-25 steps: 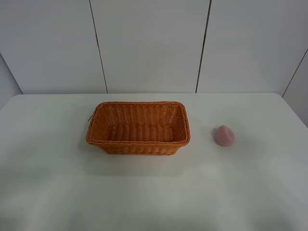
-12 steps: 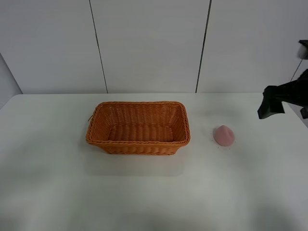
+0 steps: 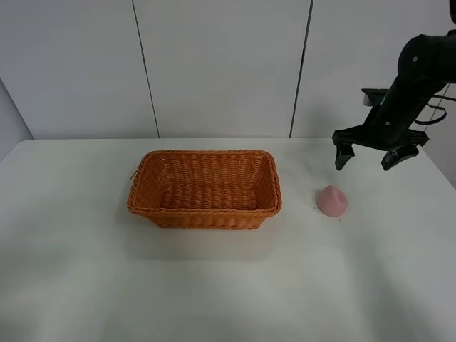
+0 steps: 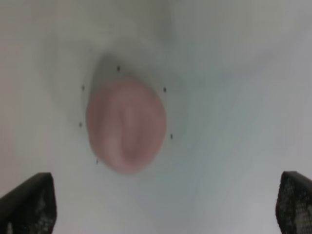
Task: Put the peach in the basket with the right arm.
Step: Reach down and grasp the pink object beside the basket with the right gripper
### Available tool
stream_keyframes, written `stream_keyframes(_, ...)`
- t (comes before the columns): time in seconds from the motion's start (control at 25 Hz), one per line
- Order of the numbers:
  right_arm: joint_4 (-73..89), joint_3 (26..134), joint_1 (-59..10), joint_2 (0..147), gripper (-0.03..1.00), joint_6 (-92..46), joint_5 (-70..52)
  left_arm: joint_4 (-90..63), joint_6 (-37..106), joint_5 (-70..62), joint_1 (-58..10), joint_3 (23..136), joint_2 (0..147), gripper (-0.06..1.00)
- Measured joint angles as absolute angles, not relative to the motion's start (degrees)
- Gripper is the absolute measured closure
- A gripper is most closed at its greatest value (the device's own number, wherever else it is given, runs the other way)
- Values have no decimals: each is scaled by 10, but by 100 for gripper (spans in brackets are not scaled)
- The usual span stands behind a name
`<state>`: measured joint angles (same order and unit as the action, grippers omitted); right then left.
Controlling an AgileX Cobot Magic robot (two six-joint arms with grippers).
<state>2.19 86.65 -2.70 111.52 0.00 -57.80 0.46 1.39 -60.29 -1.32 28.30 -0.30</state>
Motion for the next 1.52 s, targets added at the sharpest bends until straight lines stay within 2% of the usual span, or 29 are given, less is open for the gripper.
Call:
stream_keyframes(0.24,31,893,-47,1177,27,-6,-571,5,14,-603,-13,283,-3,-4)
stream_keyframes(1.0,55,893,-49,1283,28,-8,-517,5,14,-603,-13,283,-3,-4)
stream_keyframes(1.12,55,894,-49,1283,36,-8,-516,5,14,-603,-13,283,-3,-4)
stream_keyframes(1.24,55,894,-49,1283,53,-8,-524,5,14,-603,-13,283,-3,-4)
stream_keyframes(1.4,57,896,-49,1281,89,-8,-532,5,14,-603,-13,283,-3,-4)
stream_keyframes(1.44,58,899,-49,1280,95,-8,-534,5,14,-603,-13,283,-3,-4)
stream_keyframes(1.52,58,899,-49,1278,96,-8,-537,5,14,-603,-13,283,-3,-4)
